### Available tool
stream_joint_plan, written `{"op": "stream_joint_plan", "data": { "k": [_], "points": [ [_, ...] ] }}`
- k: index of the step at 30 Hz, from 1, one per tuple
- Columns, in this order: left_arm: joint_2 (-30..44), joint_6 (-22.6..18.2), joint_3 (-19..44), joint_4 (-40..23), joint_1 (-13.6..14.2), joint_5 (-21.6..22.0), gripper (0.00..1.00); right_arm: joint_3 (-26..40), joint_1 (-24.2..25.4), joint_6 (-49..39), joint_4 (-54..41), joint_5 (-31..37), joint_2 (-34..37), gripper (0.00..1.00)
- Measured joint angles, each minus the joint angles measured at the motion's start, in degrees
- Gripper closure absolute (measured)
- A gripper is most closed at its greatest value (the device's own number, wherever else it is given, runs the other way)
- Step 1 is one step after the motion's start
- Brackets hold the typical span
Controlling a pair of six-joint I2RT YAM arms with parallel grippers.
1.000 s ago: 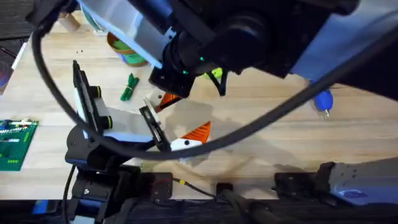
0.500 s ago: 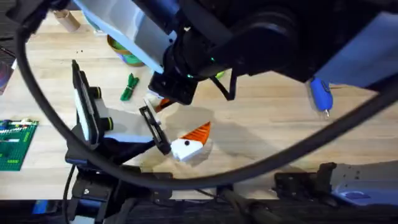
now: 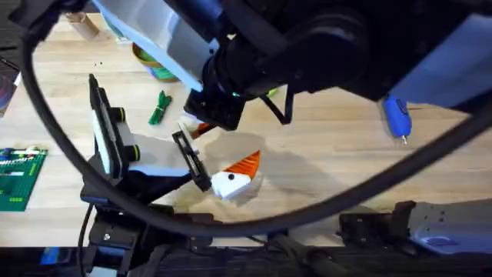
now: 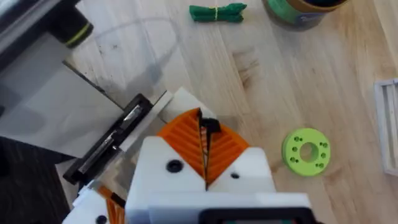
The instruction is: Pick up the gripper from the table and insert it into the empty holder that is missing its gripper. Then pick up a screw, insert it into the mounting hole, and use the screwdriver to tighten it. Finally, clean up the table by picking up the vegetable and placing it into the bucket.
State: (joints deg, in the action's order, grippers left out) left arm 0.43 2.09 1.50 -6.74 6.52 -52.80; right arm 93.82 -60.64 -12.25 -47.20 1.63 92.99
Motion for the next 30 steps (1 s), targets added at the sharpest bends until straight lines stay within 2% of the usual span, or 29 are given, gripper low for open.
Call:
{"op": "stream_joint_plan", "data": {
  "k": [30],
  "points": [
    [0.0, -0.13, 0.0, 0.0, 0.0, 0.0, 0.009, -1.22, 0.0, 0.68, 0.44, -1.09, 1.05, 0.994]
  ]
}}
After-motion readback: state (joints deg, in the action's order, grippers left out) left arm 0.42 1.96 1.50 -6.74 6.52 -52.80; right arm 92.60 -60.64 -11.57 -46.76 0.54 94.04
